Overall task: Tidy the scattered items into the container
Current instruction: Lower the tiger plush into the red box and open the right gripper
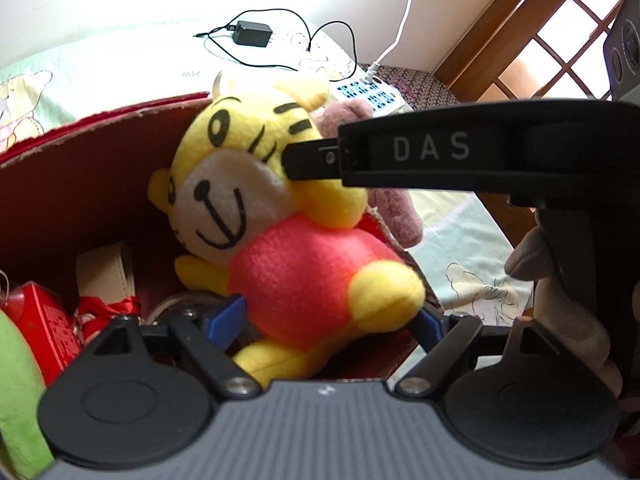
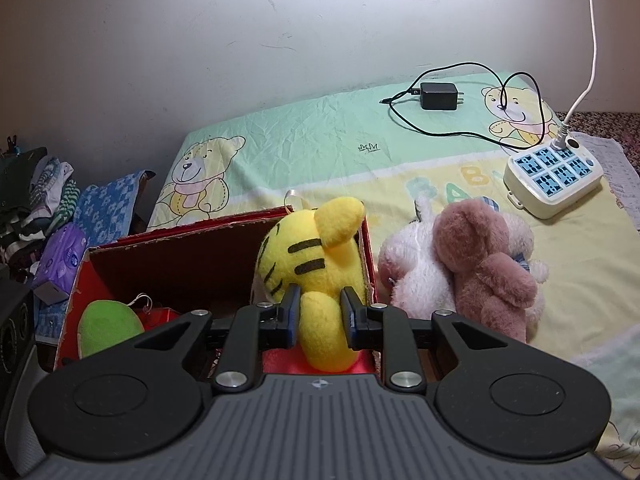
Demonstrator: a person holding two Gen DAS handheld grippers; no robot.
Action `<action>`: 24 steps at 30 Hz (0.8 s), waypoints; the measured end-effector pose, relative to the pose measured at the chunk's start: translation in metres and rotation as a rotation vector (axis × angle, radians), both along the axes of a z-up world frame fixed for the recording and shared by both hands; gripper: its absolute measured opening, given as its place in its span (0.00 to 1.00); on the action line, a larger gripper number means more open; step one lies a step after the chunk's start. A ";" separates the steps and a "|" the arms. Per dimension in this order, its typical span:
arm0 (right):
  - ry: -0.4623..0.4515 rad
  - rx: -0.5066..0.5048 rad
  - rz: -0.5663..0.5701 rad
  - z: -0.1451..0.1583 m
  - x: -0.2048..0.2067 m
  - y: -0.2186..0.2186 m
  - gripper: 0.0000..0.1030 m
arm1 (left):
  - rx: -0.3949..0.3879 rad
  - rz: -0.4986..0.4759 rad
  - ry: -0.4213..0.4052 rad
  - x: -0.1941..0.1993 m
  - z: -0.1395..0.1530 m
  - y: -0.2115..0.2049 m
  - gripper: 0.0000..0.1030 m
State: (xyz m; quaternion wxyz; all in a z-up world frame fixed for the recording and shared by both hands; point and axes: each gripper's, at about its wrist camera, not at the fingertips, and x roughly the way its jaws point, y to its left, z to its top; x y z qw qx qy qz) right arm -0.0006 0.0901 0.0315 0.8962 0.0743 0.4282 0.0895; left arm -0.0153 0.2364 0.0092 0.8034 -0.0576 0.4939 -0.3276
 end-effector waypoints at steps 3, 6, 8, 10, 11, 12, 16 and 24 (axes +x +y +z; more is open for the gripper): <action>-0.012 0.007 -0.006 0.001 -0.003 -0.002 0.25 | 0.003 0.001 -0.003 0.001 -0.001 -0.004 0.86; -0.018 0.014 -0.008 0.002 -0.005 -0.004 0.25 | 0.008 0.002 -0.005 0.000 -0.003 -0.009 0.85; -0.023 0.013 -0.007 0.003 -0.006 -0.004 0.25 | 0.018 0.001 -0.007 -0.001 -0.004 -0.013 0.85; -0.024 0.018 -0.009 0.003 -0.007 -0.005 0.26 | 0.025 0.000 -0.011 -0.002 -0.004 -0.015 0.85; -0.025 0.019 -0.010 0.003 -0.008 -0.006 0.26 | 0.028 0.001 -0.012 -0.002 -0.003 -0.016 0.85; -0.026 0.019 -0.013 0.004 -0.009 -0.007 0.27 | 0.031 0.003 -0.011 -0.002 -0.003 -0.017 0.85; -0.030 0.022 -0.027 0.005 -0.012 -0.011 0.33 | 0.047 0.011 -0.010 -0.004 -0.002 -0.021 0.86; -0.045 0.034 -0.046 0.009 -0.022 -0.019 0.33 | 0.070 0.027 -0.028 -0.011 0.007 -0.024 0.86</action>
